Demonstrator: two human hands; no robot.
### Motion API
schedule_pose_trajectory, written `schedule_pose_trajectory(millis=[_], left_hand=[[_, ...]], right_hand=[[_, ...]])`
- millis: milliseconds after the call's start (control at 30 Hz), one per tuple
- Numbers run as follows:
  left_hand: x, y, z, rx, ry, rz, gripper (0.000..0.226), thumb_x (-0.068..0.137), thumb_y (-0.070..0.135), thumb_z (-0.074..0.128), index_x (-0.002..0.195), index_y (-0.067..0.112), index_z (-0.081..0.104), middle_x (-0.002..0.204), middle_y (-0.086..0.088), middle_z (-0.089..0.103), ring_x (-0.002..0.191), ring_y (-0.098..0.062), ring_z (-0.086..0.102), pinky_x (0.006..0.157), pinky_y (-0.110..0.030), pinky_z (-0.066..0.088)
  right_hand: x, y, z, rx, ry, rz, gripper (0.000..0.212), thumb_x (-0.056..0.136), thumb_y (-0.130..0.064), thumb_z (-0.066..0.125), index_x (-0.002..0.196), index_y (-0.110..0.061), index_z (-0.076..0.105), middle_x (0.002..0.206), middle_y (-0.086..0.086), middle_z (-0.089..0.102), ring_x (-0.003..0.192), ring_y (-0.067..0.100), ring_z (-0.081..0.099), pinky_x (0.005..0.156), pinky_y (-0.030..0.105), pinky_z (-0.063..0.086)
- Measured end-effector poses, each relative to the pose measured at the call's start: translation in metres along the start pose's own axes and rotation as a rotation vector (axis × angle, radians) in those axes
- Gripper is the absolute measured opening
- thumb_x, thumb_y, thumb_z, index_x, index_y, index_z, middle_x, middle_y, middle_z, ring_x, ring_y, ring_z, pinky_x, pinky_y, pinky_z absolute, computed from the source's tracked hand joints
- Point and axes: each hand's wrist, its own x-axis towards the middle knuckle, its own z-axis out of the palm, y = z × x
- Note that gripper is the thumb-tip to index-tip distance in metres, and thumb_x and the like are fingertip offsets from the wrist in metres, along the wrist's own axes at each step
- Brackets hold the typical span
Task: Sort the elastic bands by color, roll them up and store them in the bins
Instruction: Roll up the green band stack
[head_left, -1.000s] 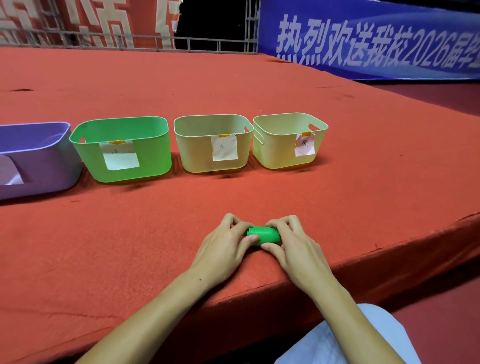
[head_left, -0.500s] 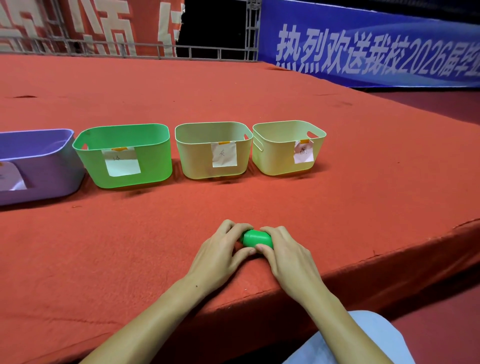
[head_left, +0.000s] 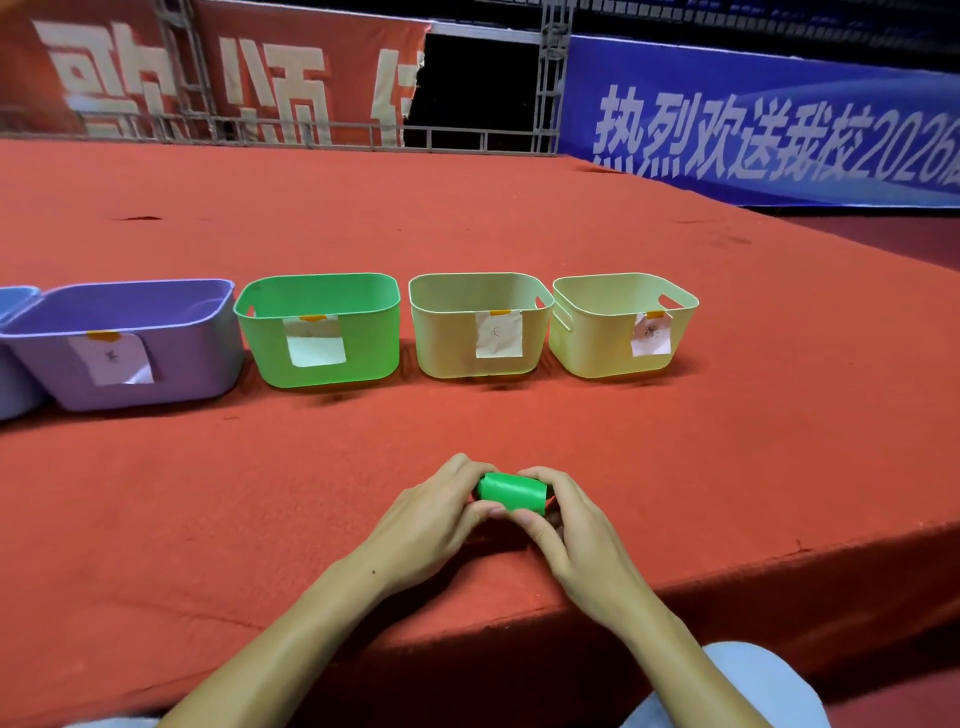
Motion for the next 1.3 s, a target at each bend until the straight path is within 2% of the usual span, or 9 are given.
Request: schedule_pose_trajectory(millis=[200, 400, 533, 633, 833, 900, 1000, 1133, 1300], left_hand=[[-0.021, -0.014, -0.027, 0.019, 0.041, -0.011, 0.035, 0.106, 0.061, 0.042, 0.13, 0.038, 0.053, 0.108, 0.02, 0.051, 0.096, -0.003, 0.057, 0.085, -0.038, 0.053], [-0.045, -0.033, -0.064, 0.017, 0.129, -0.018, 0.036, 0.104, 0.06, 0.054, 0.134, 0.04, 0.055, 0.11, 0.028, 0.046, 0.09, 0.003, 0.054, 0.076, -0.016, 0.041], [-0.052, -0.047, -0.087, -0.018, 0.191, -0.016, 0.04, 0.1, 0.064, 0.058, 0.131, 0.04, 0.059, 0.123, 0.025, 0.053, 0.097, -0.005, 0.062, 0.086, -0.032, 0.054], [-0.053, -0.058, -0.101, -0.031, 0.268, -0.04, 0.041, 0.097, 0.064, 0.063, 0.13, 0.039, 0.062, 0.116, 0.026, 0.062, 0.091, -0.004, 0.062, 0.08, -0.041, 0.056], [-0.038, -0.082, -0.133, 0.022, 0.448, -0.083, 0.047, 0.092, 0.063, 0.064, 0.131, 0.037, 0.065, 0.106, 0.026, 0.066, 0.077, -0.003, 0.058, 0.071, -0.04, 0.056], [-0.032, -0.091, -0.144, 0.041, 0.486, -0.089, 0.051, 0.091, 0.062, 0.065, 0.133, 0.033, 0.067, 0.098, 0.024, 0.064, 0.074, -0.001, 0.056, 0.069, -0.039, 0.055], [-0.018, -0.101, -0.162, 0.051, 0.527, -0.103, 0.052, 0.09, 0.058, 0.068, 0.135, 0.032, 0.067, 0.1, 0.022, 0.065, 0.076, 0.004, 0.057, 0.072, -0.037, 0.056], [0.009, -0.116, -0.186, 0.056, 0.539, -0.115, 0.047, 0.088, 0.052, 0.072, 0.131, 0.034, 0.067, 0.098, 0.023, 0.068, 0.074, -0.007, 0.064, 0.071, -0.036, 0.057], [0.058, -0.149, -0.216, 0.013, 0.542, -0.148, 0.043, 0.084, 0.025, 0.088, 0.123, 0.017, 0.072, 0.097, -0.003, 0.076, 0.071, -0.007, 0.066, 0.073, -0.035, 0.056]], right_hand=[[0.011, -0.017, 0.028, 0.058, -0.01, -0.06, 0.031, 0.103, -0.046, 0.053, 0.133, -0.041, 0.051, 0.121, -0.024, 0.063, 0.111, 0.006, 0.064, 0.095, 0.038, 0.052], [0.029, -0.044, 0.054, 0.151, -0.039, -0.114, 0.033, 0.104, -0.04, 0.058, 0.137, -0.037, 0.052, 0.125, -0.019, 0.064, 0.113, 0.011, 0.064, 0.098, 0.035, 0.051], [0.047, -0.064, 0.063, 0.194, -0.081, -0.145, 0.034, 0.104, -0.037, 0.065, 0.136, -0.037, 0.053, 0.127, -0.017, 0.065, 0.117, 0.013, 0.064, 0.1, 0.033, 0.05], [0.069, -0.078, 0.067, 0.216, -0.089, -0.172, 0.036, 0.1, -0.03, 0.072, 0.132, -0.034, 0.057, 0.123, -0.013, 0.069, 0.107, 0.016, 0.068, 0.092, 0.034, 0.054], [0.13, -0.103, 0.074, 0.211, -0.098, -0.234, 0.04, 0.094, -0.022, 0.076, 0.129, -0.039, 0.064, 0.12, -0.007, 0.061, 0.086, 0.014, 0.067, 0.077, 0.021, 0.054], [0.149, -0.111, 0.078, 0.196, -0.077, -0.255, 0.042, 0.092, -0.02, 0.078, 0.13, -0.033, 0.064, 0.119, -0.007, 0.061, 0.084, 0.012, 0.066, 0.075, 0.018, 0.053], [0.178, -0.12, 0.085, 0.221, -0.01, -0.254, 0.042, 0.088, -0.016, 0.082, 0.124, -0.022, 0.061, 0.111, -0.003, 0.069, 0.082, 0.012, 0.066, 0.073, 0.021, 0.054], [0.222, -0.126, 0.092, 0.201, 0.04, -0.212, 0.038, 0.085, -0.02, 0.084, 0.116, -0.021, 0.063, 0.102, -0.007, 0.07, 0.075, 0.005, 0.067, 0.076, 0.022, 0.056], [0.285, -0.132, 0.1, 0.111, 0.079, -0.201, 0.037, 0.08, -0.025, 0.085, 0.112, -0.023, 0.066, 0.104, -0.008, 0.073, 0.082, 0.006, 0.073, 0.082, 0.037, 0.062]])
